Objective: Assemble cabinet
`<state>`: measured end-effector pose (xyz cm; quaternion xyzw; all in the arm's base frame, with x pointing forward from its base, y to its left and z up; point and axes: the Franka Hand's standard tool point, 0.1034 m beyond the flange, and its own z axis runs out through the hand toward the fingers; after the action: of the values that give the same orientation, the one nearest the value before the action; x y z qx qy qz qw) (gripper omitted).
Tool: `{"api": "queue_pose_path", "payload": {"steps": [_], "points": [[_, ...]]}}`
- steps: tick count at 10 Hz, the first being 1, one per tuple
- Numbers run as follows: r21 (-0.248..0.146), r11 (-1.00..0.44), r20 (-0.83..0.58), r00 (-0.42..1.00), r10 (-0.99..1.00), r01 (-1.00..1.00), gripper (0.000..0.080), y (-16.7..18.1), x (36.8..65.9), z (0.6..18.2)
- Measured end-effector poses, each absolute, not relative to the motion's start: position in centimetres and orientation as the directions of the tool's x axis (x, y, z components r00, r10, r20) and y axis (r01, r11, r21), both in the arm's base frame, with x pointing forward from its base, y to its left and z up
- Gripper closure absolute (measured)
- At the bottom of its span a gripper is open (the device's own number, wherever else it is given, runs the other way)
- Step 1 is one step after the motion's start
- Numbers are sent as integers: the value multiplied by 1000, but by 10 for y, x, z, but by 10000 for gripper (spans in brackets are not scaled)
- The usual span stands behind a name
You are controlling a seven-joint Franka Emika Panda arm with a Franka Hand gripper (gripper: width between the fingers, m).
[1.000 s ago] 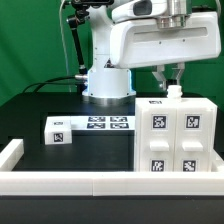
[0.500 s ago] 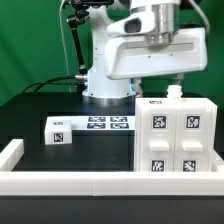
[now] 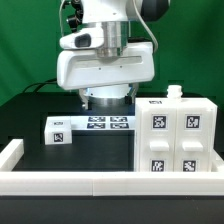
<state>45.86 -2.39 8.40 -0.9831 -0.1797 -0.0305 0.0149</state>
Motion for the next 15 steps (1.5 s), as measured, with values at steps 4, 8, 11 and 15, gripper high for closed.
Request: {"api": "queue_pose_path", "payload": {"steps": [4,8,11,15], "points": [[-18,-933,57,932,358,359,2,-32,455,82],[-15,-971,-5,971,241,240,2,-105,429,70],[-16,-972,-26,971,236,236,2,-130,414,60],[-25,-972,-47,971,235,234,2,-133,407,50]]}}
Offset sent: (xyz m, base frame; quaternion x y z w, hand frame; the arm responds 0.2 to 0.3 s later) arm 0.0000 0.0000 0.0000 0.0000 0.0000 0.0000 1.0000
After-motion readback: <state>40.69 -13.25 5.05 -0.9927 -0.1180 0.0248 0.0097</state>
